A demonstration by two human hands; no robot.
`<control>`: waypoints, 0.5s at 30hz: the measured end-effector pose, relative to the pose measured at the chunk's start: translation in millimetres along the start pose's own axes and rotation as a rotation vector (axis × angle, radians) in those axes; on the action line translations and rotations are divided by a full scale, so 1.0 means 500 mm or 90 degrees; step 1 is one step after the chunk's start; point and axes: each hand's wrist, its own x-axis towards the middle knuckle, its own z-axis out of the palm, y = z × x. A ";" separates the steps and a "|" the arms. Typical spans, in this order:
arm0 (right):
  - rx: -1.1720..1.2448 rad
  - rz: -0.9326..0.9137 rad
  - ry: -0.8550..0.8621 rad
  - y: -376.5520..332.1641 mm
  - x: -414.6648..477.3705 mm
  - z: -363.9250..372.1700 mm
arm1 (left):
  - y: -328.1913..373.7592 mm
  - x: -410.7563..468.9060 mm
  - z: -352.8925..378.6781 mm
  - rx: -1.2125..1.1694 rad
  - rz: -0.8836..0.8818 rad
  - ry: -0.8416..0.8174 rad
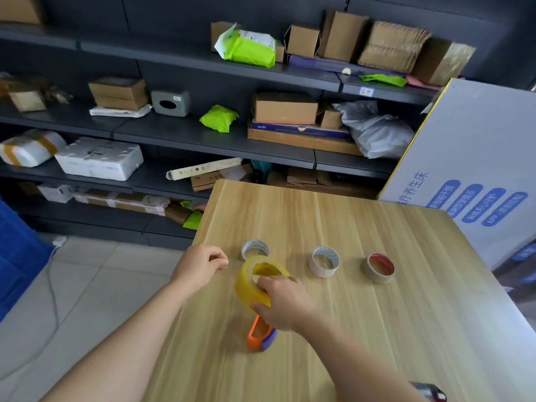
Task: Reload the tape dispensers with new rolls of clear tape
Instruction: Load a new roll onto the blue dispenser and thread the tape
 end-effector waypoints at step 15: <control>-0.004 0.062 -0.041 0.002 0.002 0.136 | -0.110 0.050 0.047 -0.445 -0.327 -0.238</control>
